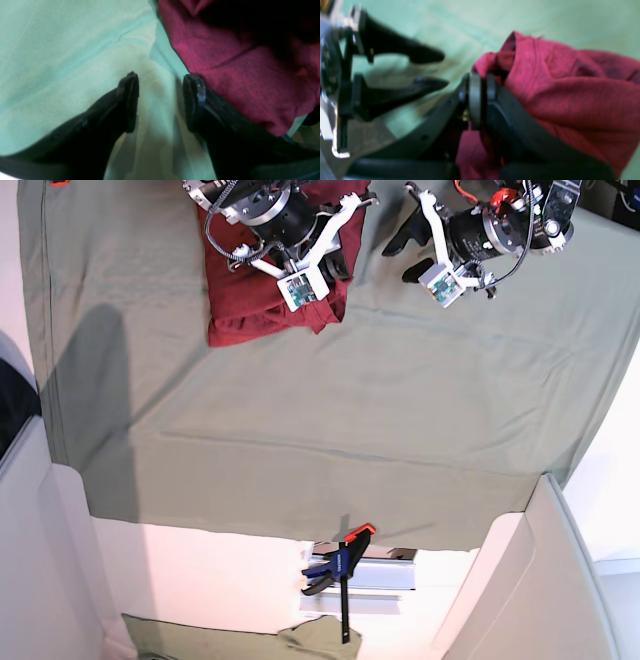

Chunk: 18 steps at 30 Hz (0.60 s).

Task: Fold the T-shirt properly
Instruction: 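Move the right gripper over the shirt and grasp its folded edge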

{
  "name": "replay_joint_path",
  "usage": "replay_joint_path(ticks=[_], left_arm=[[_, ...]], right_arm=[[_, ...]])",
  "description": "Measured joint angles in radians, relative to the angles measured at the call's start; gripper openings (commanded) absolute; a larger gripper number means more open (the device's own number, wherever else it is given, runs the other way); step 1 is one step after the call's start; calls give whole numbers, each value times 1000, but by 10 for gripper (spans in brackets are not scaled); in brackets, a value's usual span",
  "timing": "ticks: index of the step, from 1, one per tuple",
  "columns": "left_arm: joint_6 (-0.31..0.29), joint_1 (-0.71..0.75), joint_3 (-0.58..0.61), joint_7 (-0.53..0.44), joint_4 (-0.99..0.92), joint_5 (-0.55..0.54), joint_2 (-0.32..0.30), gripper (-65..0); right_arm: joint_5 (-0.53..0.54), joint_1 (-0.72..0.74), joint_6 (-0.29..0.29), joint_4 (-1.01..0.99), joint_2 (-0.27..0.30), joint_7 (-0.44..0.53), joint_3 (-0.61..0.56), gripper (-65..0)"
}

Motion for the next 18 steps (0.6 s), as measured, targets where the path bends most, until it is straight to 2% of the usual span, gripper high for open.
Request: replay_joint_path(ticks=[1,3,5,6,9,12,17,18], left_arm=[[0,0,0,3,0,0,0,-333],[-3,0,0,22,0,-4,0,-334],[-63,0,0,56,6,-68,-2,-334],[-84,4,0,66,21,-109,-2,-334],[-103,24,1,66,78,-134,-3,-334],[-107,60,1,67,135,-138,-18,-334],[-121,144,3,119,229,-308,-32,-334],[-121,163,12,118,240,-310,-34,-334]], right_arm=[[0,0,0,-2,0,0,-3,-637],[-1,0,0,-1,0,8,-3,-477],[-1,3,0,-1,1,12,-3,-362],[-1,3,0,-1,1,14,-3,-344],[-23,1,0,14,3,8,-3,-344],[-100,2,0,71,3,5,-3,-344],[-159,2,0,100,23,-32,-2,-344],[-166,-1,0,100,32,-32,1,-344]])
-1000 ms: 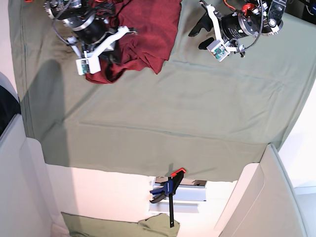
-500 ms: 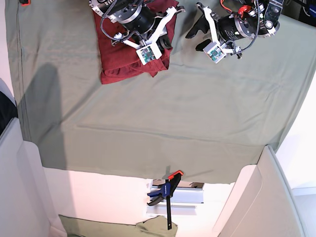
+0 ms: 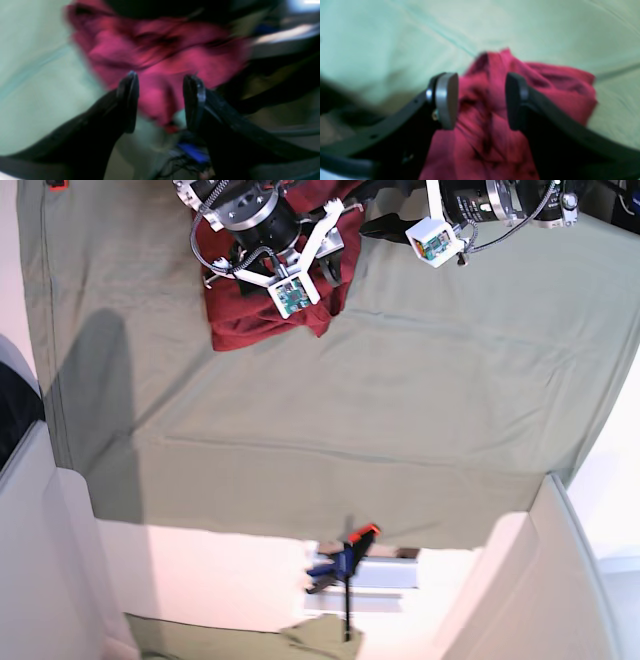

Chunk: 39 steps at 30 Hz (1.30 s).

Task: Fold the T-shirt properly
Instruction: 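Move the right gripper over the shirt and grasp its folded edge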

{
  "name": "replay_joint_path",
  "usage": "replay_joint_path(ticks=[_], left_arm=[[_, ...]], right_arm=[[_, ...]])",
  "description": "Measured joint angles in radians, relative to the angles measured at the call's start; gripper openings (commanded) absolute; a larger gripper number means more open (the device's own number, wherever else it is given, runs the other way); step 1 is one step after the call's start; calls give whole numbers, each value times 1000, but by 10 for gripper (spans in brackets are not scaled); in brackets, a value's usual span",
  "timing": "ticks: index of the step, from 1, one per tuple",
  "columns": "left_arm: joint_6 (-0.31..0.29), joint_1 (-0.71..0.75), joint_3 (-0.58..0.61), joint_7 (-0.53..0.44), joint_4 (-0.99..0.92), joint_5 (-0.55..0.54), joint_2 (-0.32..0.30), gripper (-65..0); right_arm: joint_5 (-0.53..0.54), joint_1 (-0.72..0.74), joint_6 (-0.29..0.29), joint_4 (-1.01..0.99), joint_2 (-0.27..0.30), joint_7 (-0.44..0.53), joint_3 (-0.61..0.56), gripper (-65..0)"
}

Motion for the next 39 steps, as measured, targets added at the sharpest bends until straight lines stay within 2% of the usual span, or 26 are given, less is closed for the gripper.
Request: replay_joint_path(ticks=[2,4,7,10,13,19,22,24,30,32,36,39], left_arm=[[0,21,36,1,3,11,0,-352],[0,19,93,0,3,49,4,-404],[0,14,194,-21,3,155,31,-445],[0,14,291,-59,2,272,55,-455],[9,8,342,-97,-8,353,71,-455],[23,-11,340,-104,-14,375,70,-455],[23,-11,338,-104,-14,374,71,-455],[23,-10,338,-96,-14,375,70,-455],[23,-10,338,-96,-14,375,70,-455],[23,-10,338,-96,-14,375,70,-455],[23,-10,336,-96,-14,375,70,-455],[23,-10,298,-96,-14,371,71,-455]], right_arm=[[-11,-2,0,0,20,-2,14,-344],[-11,-2,-1,0,29,-1,50,-344],[17,-2,-1,0,40,2,124,-345],[113,-6,-1,-5,57,-5,180,-345],[130,-45,0,-28,56,-1,183,-344],[89,-99,0,-40,57,6,158,-343],[33,-96,0,-40,82,28,158,-291],[34,-97,0,-46,106,38,159,-287],[30,-96,0,-90,109,46,134,-291],[26,-96,0,-90,109,47,116,-352],[15,-96,0,-90,109,47,105,-650],[15,-95,0,-90,109,47,105,-650]])
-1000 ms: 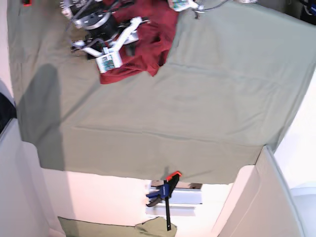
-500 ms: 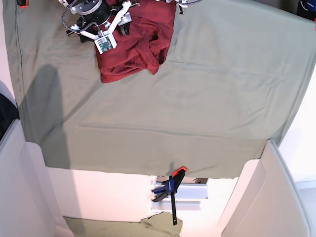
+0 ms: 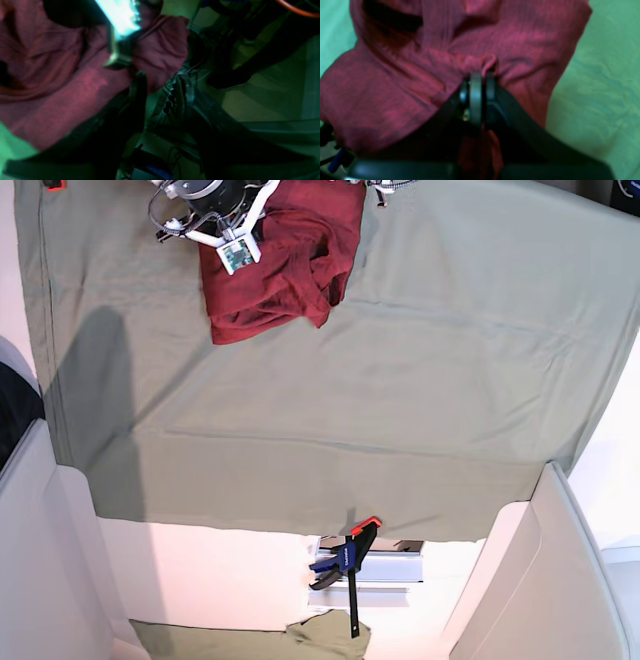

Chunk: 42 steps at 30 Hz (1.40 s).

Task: Fold the T-shirt properly
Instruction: 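Move the right gripper over the shirt and grasp its folded edge, then fold the gripped shirt edge with the right gripper over the bundle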

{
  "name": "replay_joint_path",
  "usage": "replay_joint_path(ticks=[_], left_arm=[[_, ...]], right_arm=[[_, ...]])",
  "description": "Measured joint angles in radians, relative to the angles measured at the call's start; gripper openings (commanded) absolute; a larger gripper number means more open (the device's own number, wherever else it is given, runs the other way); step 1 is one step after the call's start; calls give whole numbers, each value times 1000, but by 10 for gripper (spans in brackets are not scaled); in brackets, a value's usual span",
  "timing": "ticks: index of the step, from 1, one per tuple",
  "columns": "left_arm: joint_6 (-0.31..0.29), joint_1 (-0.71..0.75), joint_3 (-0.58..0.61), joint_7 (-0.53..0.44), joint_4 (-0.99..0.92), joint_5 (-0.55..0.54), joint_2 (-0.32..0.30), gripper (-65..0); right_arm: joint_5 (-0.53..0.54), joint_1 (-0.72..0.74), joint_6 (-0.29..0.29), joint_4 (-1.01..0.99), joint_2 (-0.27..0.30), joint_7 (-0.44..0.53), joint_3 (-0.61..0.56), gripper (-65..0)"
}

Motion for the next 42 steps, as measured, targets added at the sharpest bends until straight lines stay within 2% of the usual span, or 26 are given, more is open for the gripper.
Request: replay_joint_path(ticks=[8,13,18,22,32,33,35,36,37,40,42], left_arm=[[-2,0,-216,0,0,-79,-3,-455],[-5,3,-296,0,0,-103,-45,-455],[-5,5,-319,0,0,-110,-87,-455],[-5,5,-319,0,0,-112,-89,-455],[-5,5,-319,0,0,-133,-89,-455],[-5,6,-319,0,0,-142,-89,-455],[-4,5,-319,0,0,-144,-90,-455],[-5,6,-319,0,0,-144,-89,-455],[-5,5,-319,0,0,-144,-89,-455],[-5,5,-319,0,0,-151,-89,-456],[-17,5,-318,0,0,-185,-90,-503]], right_arm=[[70,-60,0,174,2,-16,-12,-650],[90,-143,0,270,34,-19,-101,-650],[48,-182,0,282,51,-19,-190,-650],[47,-181,0,282,68,-23,-238,-650],[43,-225,0,281,86,-29,-249,-650],[42,-225,0,280,86,-25,-249,-642],[40,-225,0,280,86,-22,-249,-450],[37,-224,0,280,86,-15,-249,-379],[25,-222,0,280,86,-6,-249,-335],[-53,-219,0,280,86,43,-251,-324],[-79,-202,-1,280,83,48,-251,-325]])
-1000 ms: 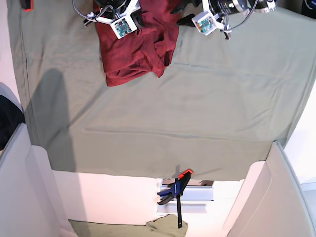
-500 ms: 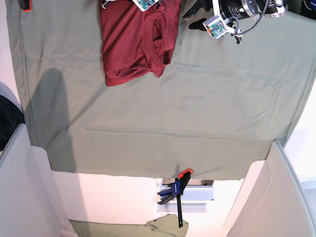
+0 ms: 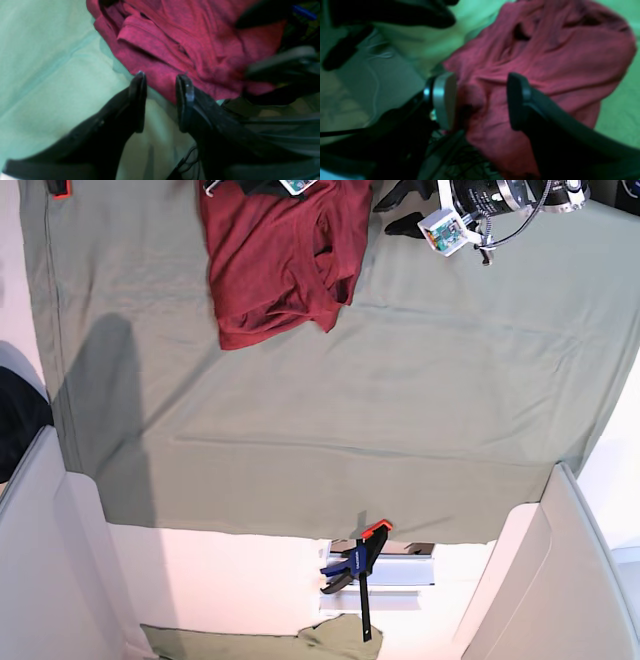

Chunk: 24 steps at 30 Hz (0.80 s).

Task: Fold the T-shirt properly
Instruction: 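Fold the gripped shirt edge with the right gripper over the bundle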

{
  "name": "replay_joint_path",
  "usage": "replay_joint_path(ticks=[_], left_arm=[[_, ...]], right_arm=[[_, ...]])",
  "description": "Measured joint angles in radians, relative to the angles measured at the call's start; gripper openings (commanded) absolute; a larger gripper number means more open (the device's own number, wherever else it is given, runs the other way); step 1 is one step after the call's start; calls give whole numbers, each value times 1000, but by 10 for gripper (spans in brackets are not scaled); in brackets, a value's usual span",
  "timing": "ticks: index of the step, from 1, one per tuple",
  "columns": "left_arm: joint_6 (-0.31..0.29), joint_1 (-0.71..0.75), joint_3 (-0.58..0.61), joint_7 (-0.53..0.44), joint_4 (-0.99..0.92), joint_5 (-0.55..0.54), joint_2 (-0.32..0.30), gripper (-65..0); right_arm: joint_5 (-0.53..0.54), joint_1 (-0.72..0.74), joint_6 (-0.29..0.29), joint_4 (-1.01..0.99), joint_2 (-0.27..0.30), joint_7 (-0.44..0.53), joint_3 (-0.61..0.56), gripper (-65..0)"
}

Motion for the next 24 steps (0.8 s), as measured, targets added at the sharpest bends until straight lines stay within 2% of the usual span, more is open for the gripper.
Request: replay_joint_path(ticks=[3,4,6,8,9,14,19,24], left_arm=[[-1,0,41,15,0,-27,-3,-615],[-2,0,74,14,2,-28,-3,-640],[-3,-3,150,14,8,-23,-3,-650],[-5,-19,234,13,10,3,2,-650],[-6,-29,276,14,11,35,11,-650],[-6,-68,435,14,11,126,56,-650],[-7,-119,508,8,-27,230,127,-650],[-6,-162,520,6,-145,241,167,-650]], right_arm=[[-50,61,-1,0,-33,2,18,-330],[-58,85,-1,-1,-46,7,39,-353],[-62,134,-1,-1,-67,20,101,-456],[-61,180,-2,-11,-98,19,183,-621],[-47,205,-2,-24,-116,19,226,-650],[61,307,-1,-160,-192,46,372,-650],[69,436,-2,-416,-214,58,381,-650],[69,580,-2,-613,-213,69,382,-650]])
